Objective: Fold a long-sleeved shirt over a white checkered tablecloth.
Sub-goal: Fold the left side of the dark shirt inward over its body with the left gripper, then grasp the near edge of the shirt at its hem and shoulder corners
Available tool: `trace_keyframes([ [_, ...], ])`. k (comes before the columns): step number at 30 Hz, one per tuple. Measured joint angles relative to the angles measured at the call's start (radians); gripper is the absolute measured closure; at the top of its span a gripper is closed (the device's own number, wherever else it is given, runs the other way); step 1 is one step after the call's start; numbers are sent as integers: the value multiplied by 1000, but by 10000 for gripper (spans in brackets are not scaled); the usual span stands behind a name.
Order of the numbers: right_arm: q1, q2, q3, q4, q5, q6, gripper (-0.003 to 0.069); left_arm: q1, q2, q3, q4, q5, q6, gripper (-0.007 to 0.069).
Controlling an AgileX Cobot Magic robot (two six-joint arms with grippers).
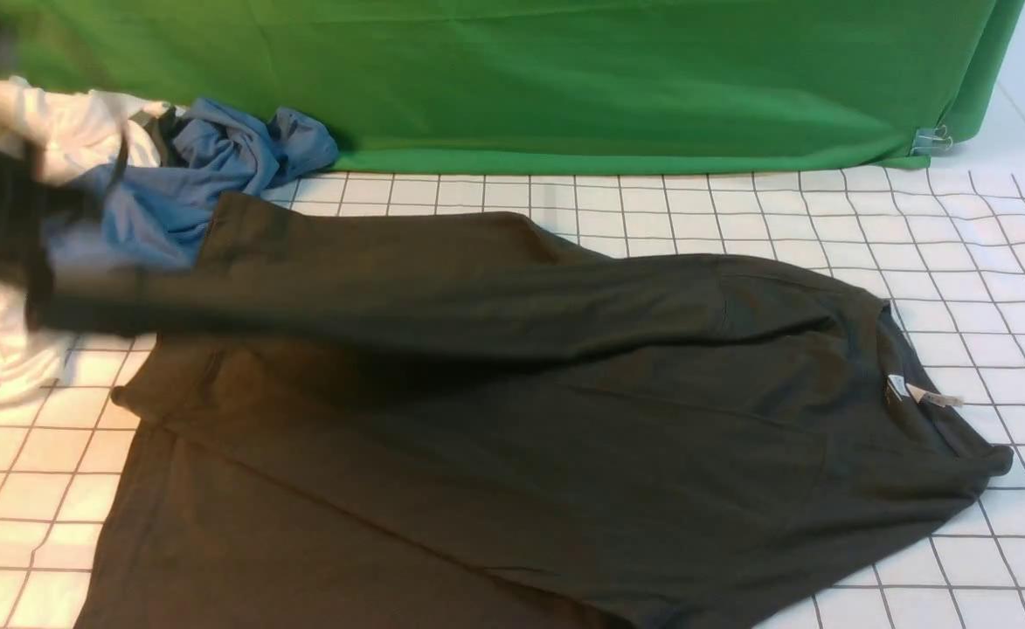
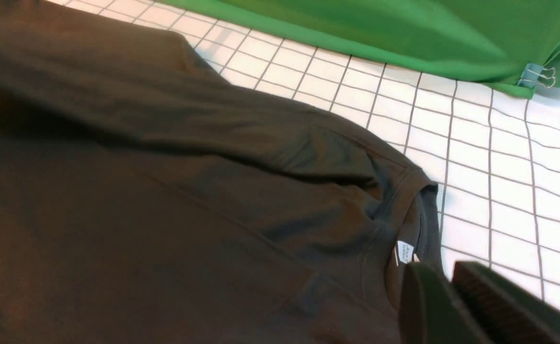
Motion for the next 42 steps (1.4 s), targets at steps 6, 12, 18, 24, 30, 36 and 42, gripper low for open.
trace_keyframes([
  [6,0,0,0,0,-1,2,538,24,-3,303,-2,-297,0,655],
  [12,0,0,0,0,-1,2,536,27,50,413,23,-501,0,645],
  [18,0,0,0,0,-1,2,536,27,102,415,47,-551,0,548],
  [24,0,0,0,0,11,2,535,27,98,334,50,-401,-8,286],
  [30,0,42,-65,-1,197,-48,578,5,-4,200,-38,-175,38,34],
  [36,17,187,-247,-4,463,-90,618,-275,-103,210,14,4,60,27],
  [42,156,324,-362,-6,575,-170,595,-555,-106,306,100,120,110,55],
])
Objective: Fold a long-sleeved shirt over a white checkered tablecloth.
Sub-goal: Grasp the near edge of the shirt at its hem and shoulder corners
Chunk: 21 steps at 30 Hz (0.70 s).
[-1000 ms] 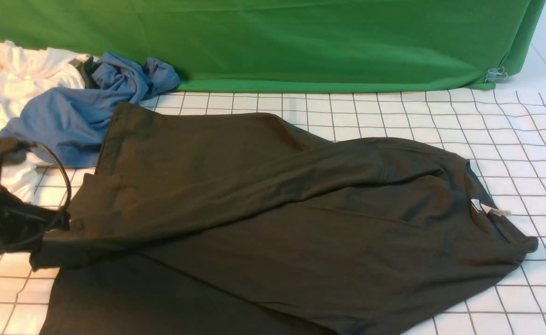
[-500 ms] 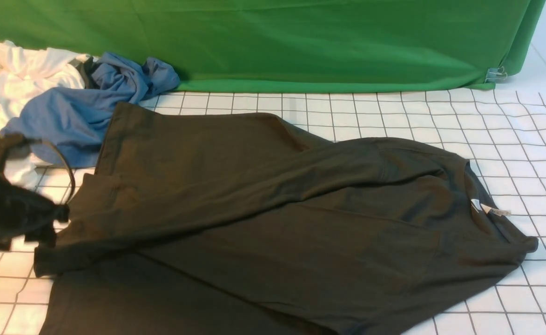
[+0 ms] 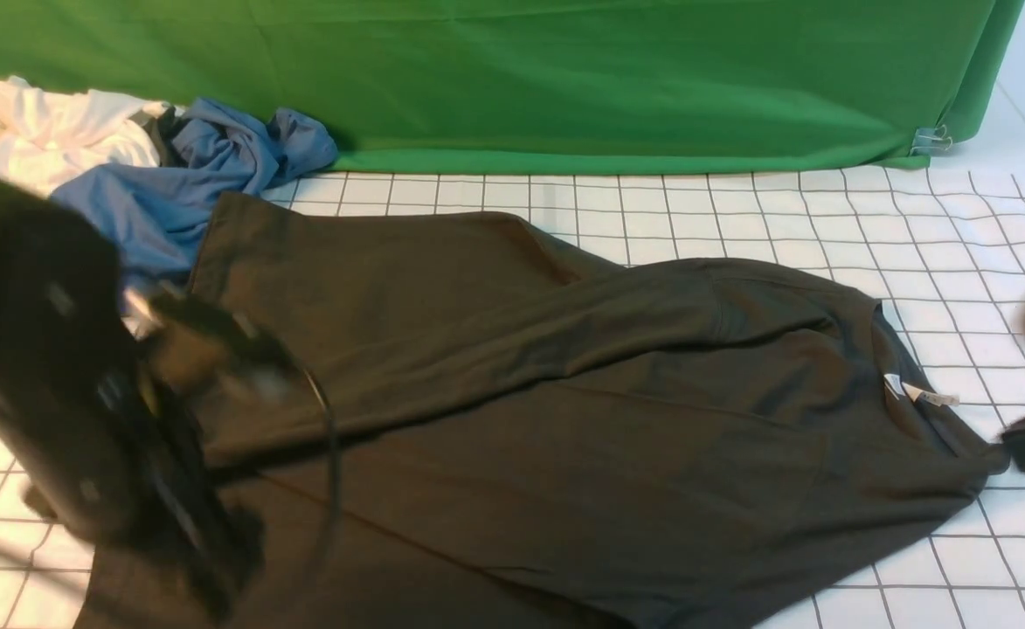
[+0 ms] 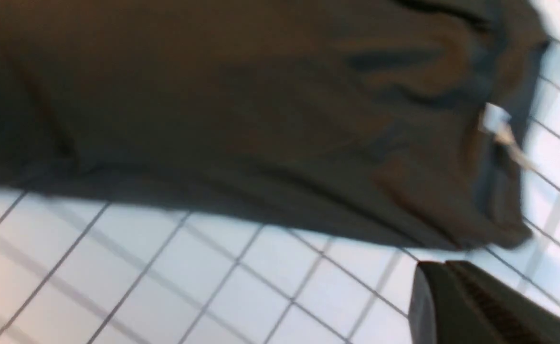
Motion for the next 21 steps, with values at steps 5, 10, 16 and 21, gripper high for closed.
trace_keyframes([
  [5,148,67,-11,-12,56,-50,449,-67,-1,118,-4,-47,57,57],
  [10,254,106,-11,-44,112,-43,112,-74,-2,231,-9,-151,85,57],
  [16,264,124,-11,-54,109,-33,103,-75,-3,292,-23,-246,188,57],
  [21,264,124,-11,-55,93,-32,155,-75,-4,345,-16,-264,265,57],
])
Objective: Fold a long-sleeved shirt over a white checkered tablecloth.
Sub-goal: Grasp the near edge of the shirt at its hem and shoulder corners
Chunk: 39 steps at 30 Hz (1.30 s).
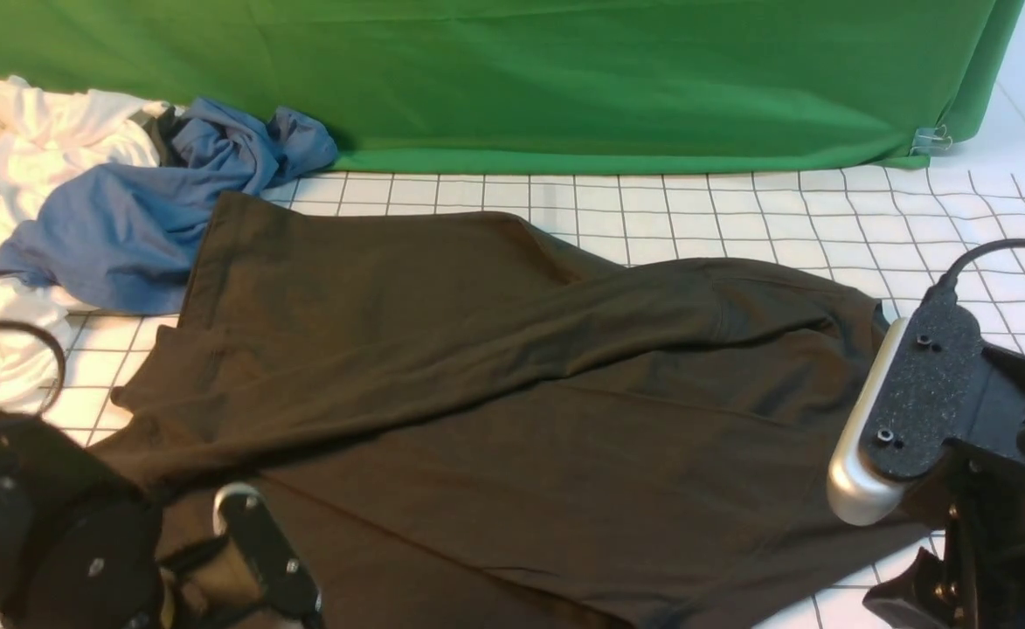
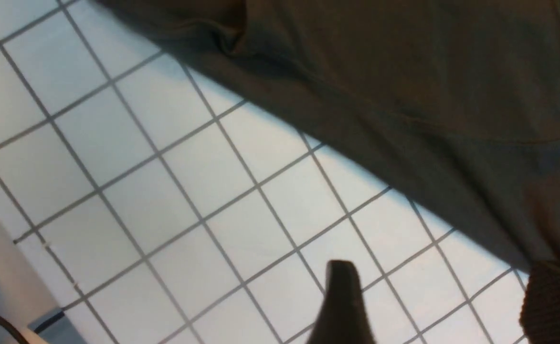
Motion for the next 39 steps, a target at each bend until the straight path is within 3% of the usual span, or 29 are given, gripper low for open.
trace_keyframes([
  [4,0,0,0,0,-7,1,162,0,0,45,55,3,17,57],
  [16,0,0,0,0,-30,2,162,0,-1,26,298,48,-100,57],
  [22,1,0,0,0,-35,2,162,15,4,26,326,37,-83,57],
  [29,1,0,0,-1,-36,2,162,100,33,24,287,26,-49,89],
  [34,1,0,0,-1,-36,2,162,102,34,24,269,24,-30,200],
  [35,1,0,0,-1,-36,2,162,102,35,24,265,22,-29,284],
  [39,1,0,0,-3,-38,2,162,104,36,24,278,2,-30,486],
])
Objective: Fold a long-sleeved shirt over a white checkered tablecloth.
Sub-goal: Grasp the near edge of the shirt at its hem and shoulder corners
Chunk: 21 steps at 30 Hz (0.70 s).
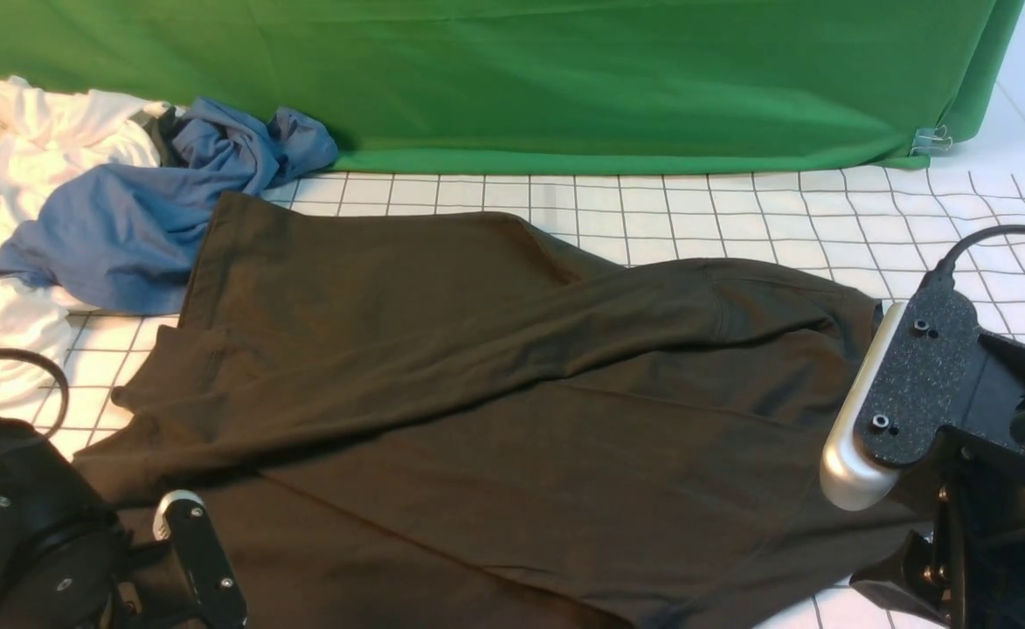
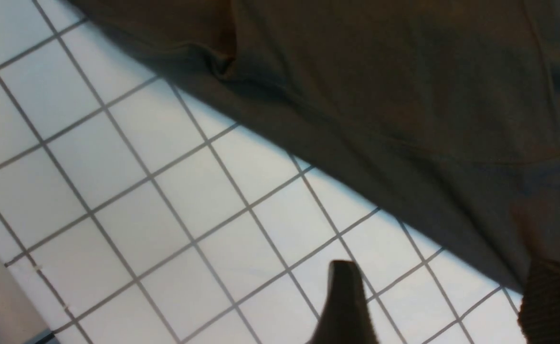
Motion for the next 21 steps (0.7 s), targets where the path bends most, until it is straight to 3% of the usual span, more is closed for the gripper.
trace_keyframes([
  [4,0,0,0,-45,0,7,162,0,-16,-28,3,-1,-34,643],
  [13,-17,13,-1,-278,38,170,162,4,-87,-153,22,133,-63,653],
  [21,-138,162,-1,-302,-10,175,162,5,-88,-160,17,131,-67,653],
])
